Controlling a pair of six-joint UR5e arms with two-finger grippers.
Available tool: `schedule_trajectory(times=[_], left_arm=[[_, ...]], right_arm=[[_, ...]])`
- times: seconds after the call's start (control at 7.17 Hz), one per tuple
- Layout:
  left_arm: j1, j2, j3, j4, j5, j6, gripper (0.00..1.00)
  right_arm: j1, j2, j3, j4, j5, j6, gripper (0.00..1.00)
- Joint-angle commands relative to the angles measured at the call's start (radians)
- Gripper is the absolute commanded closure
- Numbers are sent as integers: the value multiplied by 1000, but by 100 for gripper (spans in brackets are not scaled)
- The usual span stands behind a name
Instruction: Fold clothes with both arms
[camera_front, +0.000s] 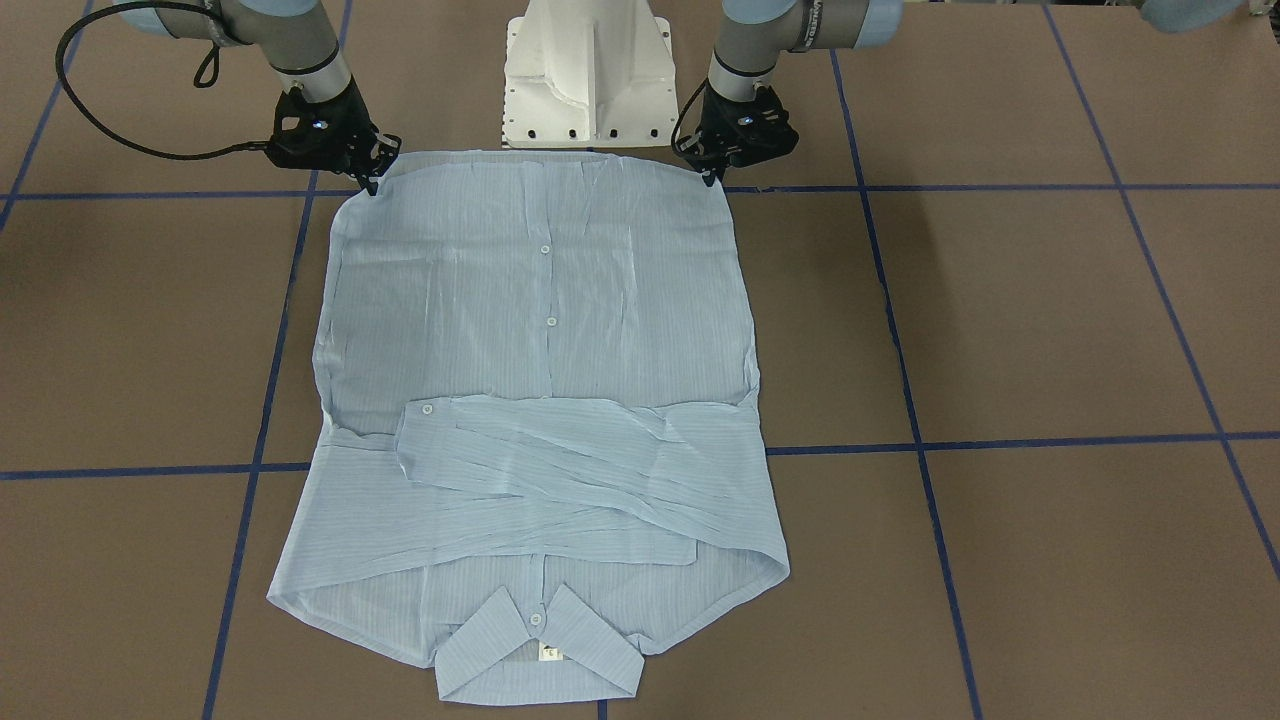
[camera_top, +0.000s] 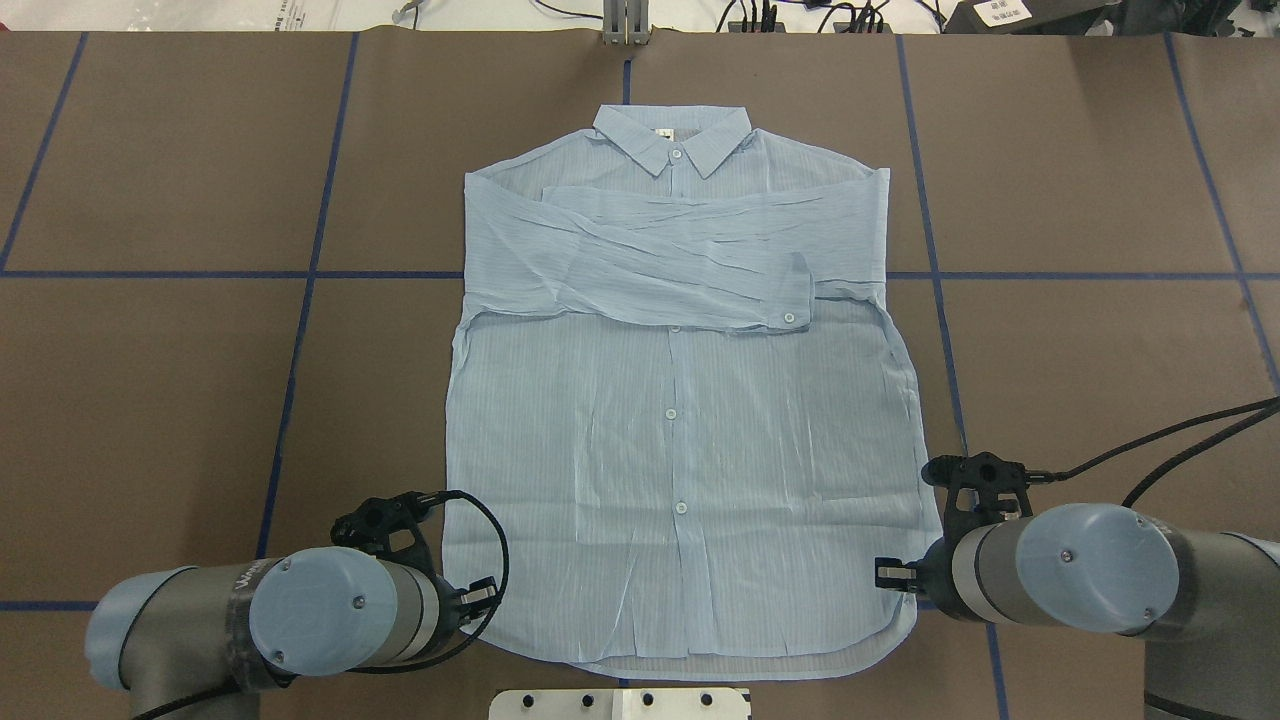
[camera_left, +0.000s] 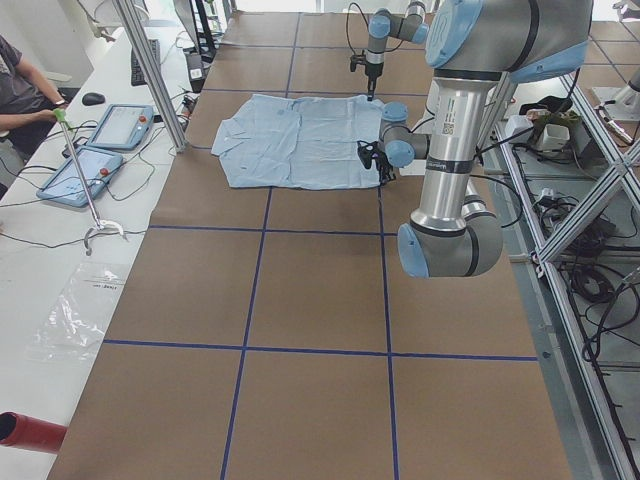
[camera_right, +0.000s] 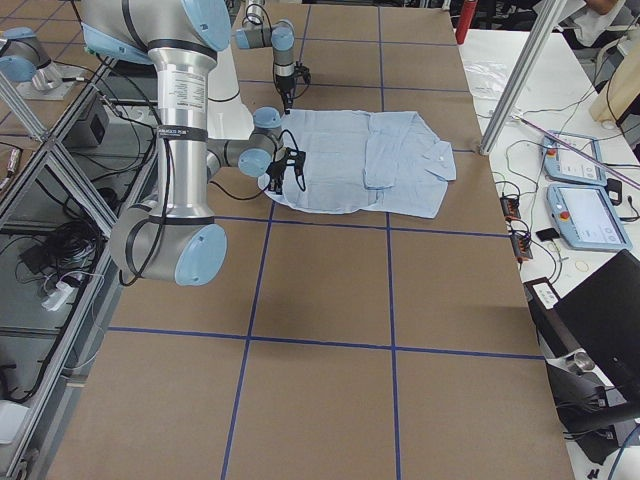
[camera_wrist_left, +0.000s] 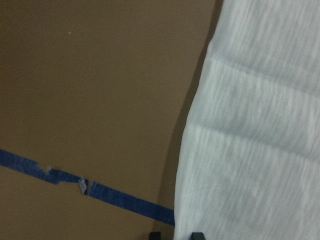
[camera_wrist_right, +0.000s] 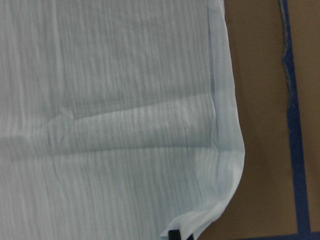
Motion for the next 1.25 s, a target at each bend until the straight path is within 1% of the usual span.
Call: schedule_trajectory(times=[0.0,0.14,0.28,0.7,1.12], left_arm=[[0,-5,-2,0,5,-2,83],[-2,-8,-11,0,10,-5,100],[-5,-8,-15,0,8,0,100],[-49,-8,-46,2,-1,27,100],[-65,-6,-57,2,-2,84,100]], right_arm=[[2,0,-1,-1,1,0,100],[13,3,-1,-1,4,0,100],[28,29,3,-1,3,8,100],[94,32,5,-1,26,5,100],[152,31,5,-1,89,3,100]])
